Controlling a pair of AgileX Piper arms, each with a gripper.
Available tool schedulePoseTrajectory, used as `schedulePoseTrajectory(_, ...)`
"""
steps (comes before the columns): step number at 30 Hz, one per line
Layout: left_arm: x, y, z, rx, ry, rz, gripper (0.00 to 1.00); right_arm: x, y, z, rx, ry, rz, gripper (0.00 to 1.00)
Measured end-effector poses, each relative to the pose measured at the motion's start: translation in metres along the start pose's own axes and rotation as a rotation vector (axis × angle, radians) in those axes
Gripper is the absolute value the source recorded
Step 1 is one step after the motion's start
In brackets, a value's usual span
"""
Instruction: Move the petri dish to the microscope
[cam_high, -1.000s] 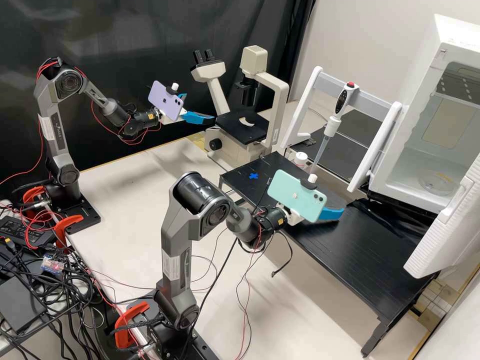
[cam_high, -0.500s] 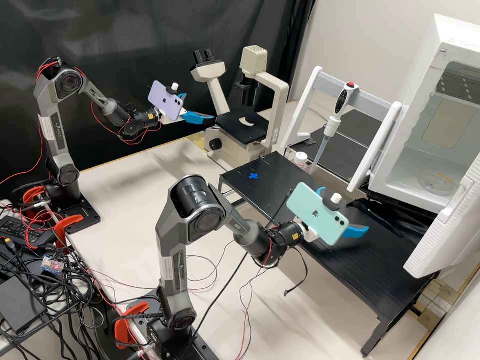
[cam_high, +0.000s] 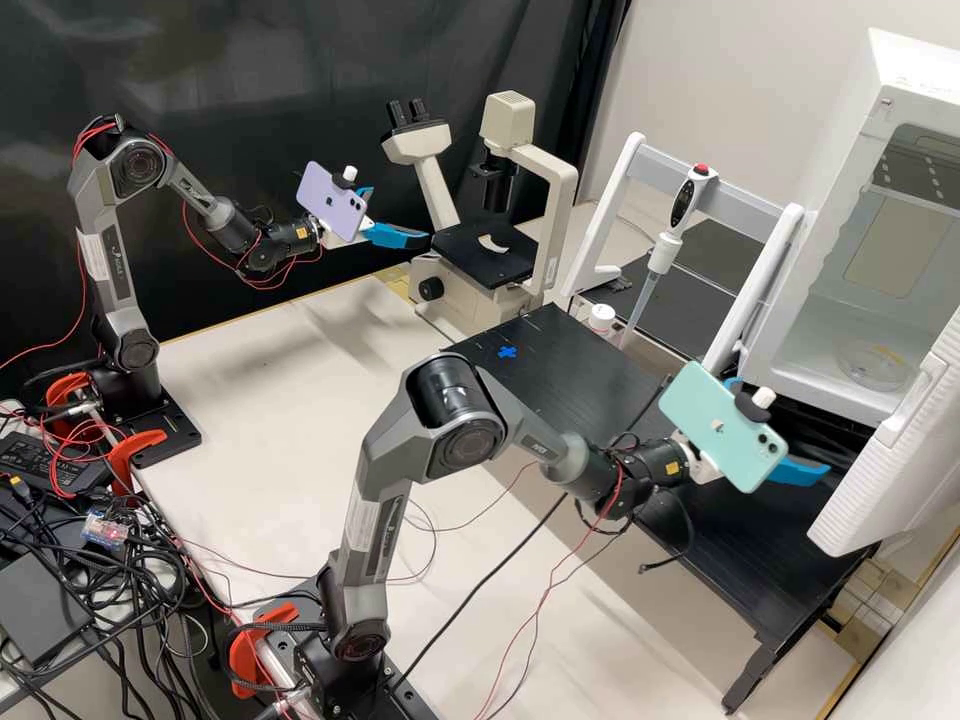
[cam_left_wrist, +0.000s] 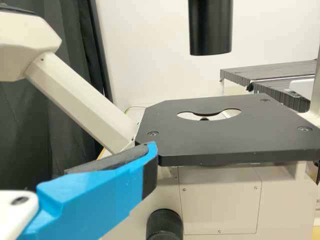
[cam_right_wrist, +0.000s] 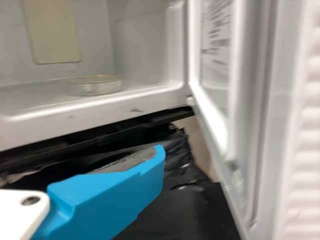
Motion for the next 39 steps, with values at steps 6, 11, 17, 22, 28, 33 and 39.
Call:
schedulePoseTrajectory(6, 0.0, 0.0, 0.0, 0.0, 0.0, 0.0, 1.0, 0.036, 0.015, -0.004, 0.008, -0.019, 0.025, 1.0)
schedulePoseTrajectory(11, 0.0, 0.0, 0.0, 0.0, 0.0, 0.0, 1.0, 0.069, 0.026, -0.013, 0.001, -0.028, 0.03, 1.0)
schedulePoseTrajectory(17, 0.0, 0.0, 0.0, 0.0, 0.0, 0.0, 1.0, 0.107, 0.029, -0.027, -0.004, -0.032, 0.015, 1.0)
schedulePoseTrajectory(22, 0.0, 0.0, 0.0, 0.0, 0.0, 0.0, 1.0, 0.135, 0.024, -0.039, -0.007, -0.031, -0.024, 1.0)
schedulePoseTrajectory(28, 0.0, 0.0, 0.0, 0.0, 0.0, 0.0, 1.0, 0.16, 0.014, -0.052, -0.028, -0.023, -0.055, 1.0)
schedulePoseTrajectory(33, 0.0, 0.0, 0.0, 0.0, 0.0, 0.0, 1.0, 0.179, 0.005, -0.06, -0.062, -0.035, -0.042, 1.0)
schedulePoseTrajectory(39, 0.0, 0.0, 0.0, 0.0, 0.0, 0.0, 1.0, 0.195, -0.009, -0.06, -0.082, -0.065, -0.091, 1.0)
